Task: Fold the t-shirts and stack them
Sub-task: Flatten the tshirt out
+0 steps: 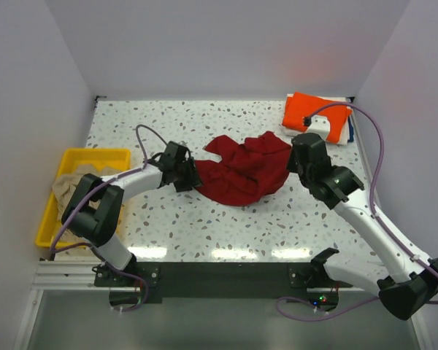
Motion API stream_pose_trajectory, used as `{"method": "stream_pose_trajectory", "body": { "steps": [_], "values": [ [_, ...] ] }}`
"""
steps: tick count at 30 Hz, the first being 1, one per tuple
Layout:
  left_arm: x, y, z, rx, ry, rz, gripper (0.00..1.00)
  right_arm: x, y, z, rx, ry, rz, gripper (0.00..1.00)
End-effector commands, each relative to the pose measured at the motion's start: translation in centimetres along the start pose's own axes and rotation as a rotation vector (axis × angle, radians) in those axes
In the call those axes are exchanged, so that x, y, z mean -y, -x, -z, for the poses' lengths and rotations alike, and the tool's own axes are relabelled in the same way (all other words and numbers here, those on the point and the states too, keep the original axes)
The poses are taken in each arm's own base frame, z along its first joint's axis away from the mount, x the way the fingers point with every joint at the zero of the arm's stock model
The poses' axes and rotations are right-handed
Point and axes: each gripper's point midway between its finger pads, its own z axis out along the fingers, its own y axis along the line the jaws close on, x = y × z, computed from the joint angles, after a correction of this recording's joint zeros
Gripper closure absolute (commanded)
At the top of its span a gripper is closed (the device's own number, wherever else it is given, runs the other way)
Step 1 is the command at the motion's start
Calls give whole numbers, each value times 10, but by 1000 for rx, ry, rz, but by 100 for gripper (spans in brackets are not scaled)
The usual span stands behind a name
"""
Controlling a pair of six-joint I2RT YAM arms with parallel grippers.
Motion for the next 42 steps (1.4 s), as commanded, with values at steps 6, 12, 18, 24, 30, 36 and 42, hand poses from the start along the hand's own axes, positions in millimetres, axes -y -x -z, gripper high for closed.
{"method": "stream_pose_trajectory", "body": {
  "steps": [6,12,18,24,30,36,42],
  "values": [
    [1,42,-1,140,158,-15,44,27,17,14,35,-86,19,100],
    [-10,51,-9,156,251,-15,43,31,25,27,55,-74,5,100],
    [-20,71,-9,222,354,-7,42,33,29,37,70,-54,-7,100],
    [-28,90,-6,272,457,-23,44,33,21,38,53,-38,-3,100],
    [-33,105,-9,286,492,-25,50,32,19,40,52,-23,-12,100],
    [-39,101,-10,274,514,-23,52,33,17,42,53,-18,-11,100],
    [-44,96,-22,246,525,-35,52,30,14,39,41,-5,-11,100]
  ]
}}
